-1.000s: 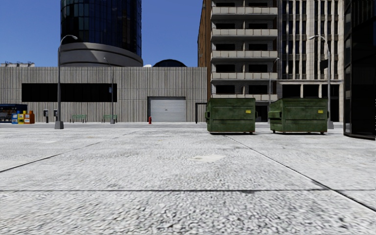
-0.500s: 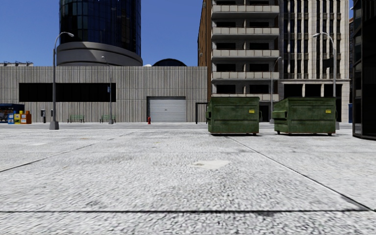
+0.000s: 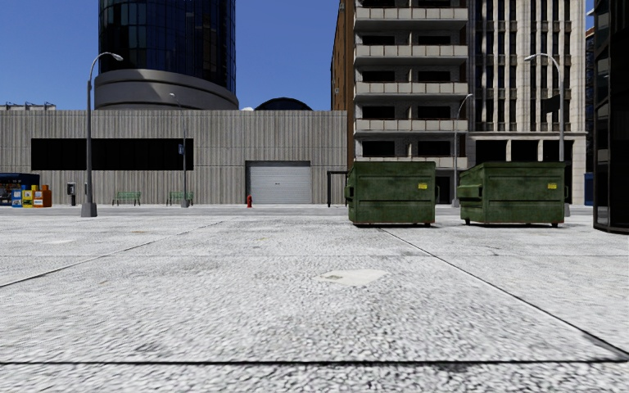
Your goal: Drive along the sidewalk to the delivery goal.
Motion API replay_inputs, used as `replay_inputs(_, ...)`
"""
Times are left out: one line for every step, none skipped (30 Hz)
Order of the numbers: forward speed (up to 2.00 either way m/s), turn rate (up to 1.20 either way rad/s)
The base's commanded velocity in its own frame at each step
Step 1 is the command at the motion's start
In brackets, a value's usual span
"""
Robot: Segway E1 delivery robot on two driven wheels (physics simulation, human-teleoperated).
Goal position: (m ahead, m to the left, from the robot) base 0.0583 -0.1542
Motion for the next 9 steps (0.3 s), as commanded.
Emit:
replay_inputs(0.0, 0.0)
replay_inputs(0.0, 0.0)
replay_inputs(0.0, 0.0)
replay_inputs(0.0, 0.0)
replay_inputs(0.0, 0.0)
replay_inputs(0.0, 0.0)
replay_inputs(0.0, 0.0)
replay_inputs(0.0, 0.0)
replay_inputs(0.0, 0.0)
